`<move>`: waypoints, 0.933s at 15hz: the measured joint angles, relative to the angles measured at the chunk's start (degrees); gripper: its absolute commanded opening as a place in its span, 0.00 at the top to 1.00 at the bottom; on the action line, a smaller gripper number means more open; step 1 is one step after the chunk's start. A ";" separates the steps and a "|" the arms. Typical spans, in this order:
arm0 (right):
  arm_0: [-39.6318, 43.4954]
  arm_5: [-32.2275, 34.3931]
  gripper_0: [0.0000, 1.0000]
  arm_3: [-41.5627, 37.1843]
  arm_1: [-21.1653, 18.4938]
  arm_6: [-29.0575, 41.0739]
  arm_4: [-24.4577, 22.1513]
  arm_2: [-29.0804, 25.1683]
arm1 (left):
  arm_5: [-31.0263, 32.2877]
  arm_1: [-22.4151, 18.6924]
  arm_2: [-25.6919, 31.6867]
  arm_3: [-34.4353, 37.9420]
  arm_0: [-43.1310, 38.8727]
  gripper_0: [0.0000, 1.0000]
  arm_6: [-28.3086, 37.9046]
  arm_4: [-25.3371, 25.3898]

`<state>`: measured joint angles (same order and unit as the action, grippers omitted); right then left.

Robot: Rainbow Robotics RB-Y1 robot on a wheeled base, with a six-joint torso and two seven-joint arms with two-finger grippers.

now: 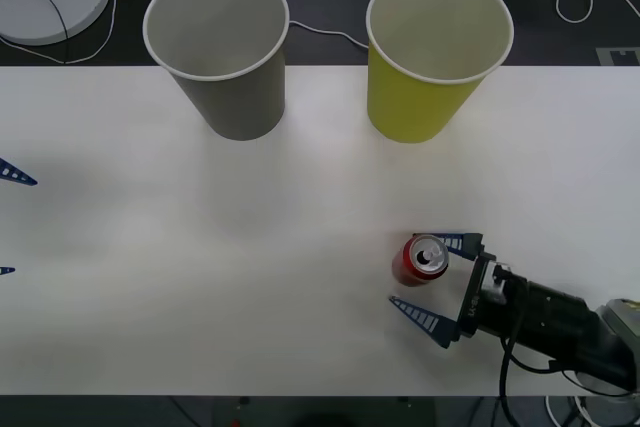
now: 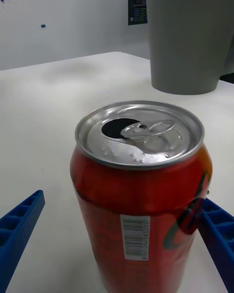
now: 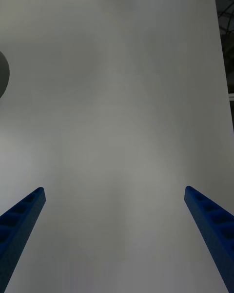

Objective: Put the can into the green bin and the plastic bottle into the gray bin

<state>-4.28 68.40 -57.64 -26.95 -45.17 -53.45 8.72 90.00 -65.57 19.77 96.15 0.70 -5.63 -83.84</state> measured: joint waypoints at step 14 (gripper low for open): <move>-0.56 -1.96 1.00 0.00 0.68 -0.60 1.17 1.04 | 0.00 0.00 0.00 0.00 0.00 0.00 0.00 0.00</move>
<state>-4.84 66.44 -57.64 -26.28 -45.77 -52.29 9.76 90.00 -65.57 19.77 96.15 0.70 -5.62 -83.84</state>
